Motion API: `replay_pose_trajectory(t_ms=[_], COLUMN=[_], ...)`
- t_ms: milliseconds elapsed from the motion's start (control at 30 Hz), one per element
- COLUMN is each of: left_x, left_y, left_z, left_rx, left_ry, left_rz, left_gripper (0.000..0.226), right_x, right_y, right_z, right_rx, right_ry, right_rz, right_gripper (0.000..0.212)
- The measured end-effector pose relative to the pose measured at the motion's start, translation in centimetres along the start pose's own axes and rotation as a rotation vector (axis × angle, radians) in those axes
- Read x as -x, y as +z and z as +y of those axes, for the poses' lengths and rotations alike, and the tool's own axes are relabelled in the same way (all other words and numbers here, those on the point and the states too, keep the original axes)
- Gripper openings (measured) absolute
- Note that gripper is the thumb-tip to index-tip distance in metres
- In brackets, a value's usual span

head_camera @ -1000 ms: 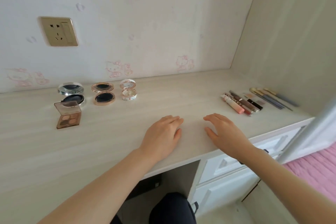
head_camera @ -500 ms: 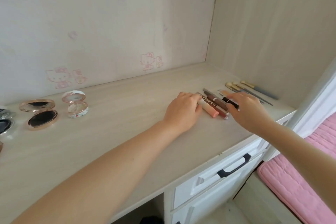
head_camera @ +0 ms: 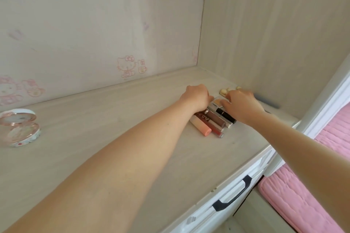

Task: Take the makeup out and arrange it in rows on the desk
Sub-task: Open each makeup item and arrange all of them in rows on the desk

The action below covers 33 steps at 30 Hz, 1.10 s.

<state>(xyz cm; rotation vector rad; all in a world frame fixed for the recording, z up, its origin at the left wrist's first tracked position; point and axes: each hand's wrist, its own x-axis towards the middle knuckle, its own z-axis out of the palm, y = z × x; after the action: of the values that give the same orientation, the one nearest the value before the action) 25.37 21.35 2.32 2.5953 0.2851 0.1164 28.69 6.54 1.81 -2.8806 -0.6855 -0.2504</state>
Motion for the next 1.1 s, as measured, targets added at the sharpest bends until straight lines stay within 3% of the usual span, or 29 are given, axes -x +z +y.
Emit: replay_pose_trajectory(t_ms=[333, 533, 700, 933, 1100], left_x=[-1.2, -1.0, -0.7, 1.1, 3.8], left_y=[0.9, 0.8, 1.0, -0.9, -3.7], left_z=[0.8, 1.0, 1.0, 0.9, 0.4], left_rx=[-0.005, 0.082, 0.129, 0.424, 0.526], left_ry=[0.021, -0.007, 0.038, 0.16, 0.211], left_rz=[-0.018, -0.018, 0.012, 0.173, 0.247], left_gripper=[0.027, 0.024, 0.021, 0.012, 0.015], right_x=[-1.4, -1.0, -0.2, 0.2, 1.4], right_y=[0.7, 0.9, 0.4, -1.8, -3.9], right_z=[-0.2, 0.0, -0.2, -1.1, -3.0], right_rx=[0.015, -0.278, -0.58, -0.886, -1.092], right_ry=[0.037, 0.125, 0.203, 0.334, 0.332], right_rz=[-0.033, 0.087, 0.155, 0.213, 0.108], right_gripper=[0.048, 0.046, 0.013, 0.009, 0.014])
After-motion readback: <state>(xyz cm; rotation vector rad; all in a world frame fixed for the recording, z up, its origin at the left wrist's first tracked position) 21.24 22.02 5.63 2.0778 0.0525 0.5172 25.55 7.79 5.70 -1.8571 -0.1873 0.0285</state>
